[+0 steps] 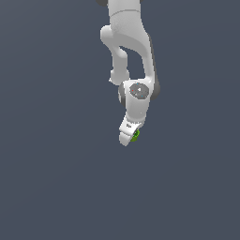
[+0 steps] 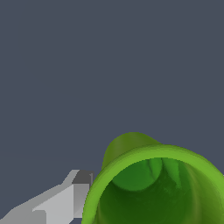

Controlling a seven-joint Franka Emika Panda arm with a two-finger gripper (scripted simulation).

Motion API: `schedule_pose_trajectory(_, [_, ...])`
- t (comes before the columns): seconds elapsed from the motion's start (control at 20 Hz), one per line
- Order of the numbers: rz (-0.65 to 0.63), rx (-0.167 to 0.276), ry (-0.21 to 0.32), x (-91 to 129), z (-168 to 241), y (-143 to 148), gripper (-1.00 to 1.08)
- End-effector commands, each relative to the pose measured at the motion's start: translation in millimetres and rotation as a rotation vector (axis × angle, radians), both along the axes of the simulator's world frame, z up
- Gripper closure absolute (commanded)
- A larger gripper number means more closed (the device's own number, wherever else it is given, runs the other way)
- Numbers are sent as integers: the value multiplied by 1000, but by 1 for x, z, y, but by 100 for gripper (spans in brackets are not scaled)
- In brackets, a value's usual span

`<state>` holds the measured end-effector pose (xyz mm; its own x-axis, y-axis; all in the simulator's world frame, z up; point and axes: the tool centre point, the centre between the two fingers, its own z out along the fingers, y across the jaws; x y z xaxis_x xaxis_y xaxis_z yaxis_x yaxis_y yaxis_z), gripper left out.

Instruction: Pick up the object and move it to a goal position.

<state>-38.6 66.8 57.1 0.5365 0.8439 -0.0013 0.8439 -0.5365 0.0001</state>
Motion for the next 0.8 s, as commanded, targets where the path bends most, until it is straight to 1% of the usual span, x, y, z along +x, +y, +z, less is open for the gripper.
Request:
schedule_pose_trajectory(0.0, [2, 0, -2, -6, 10, 15, 108])
schedule_pose_trajectory(0.5, [2, -1, -1, -46, 66, 101, 108])
schedule_pose_trajectory(0.75, [2, 0, -1, -58, 86, 132, 108])
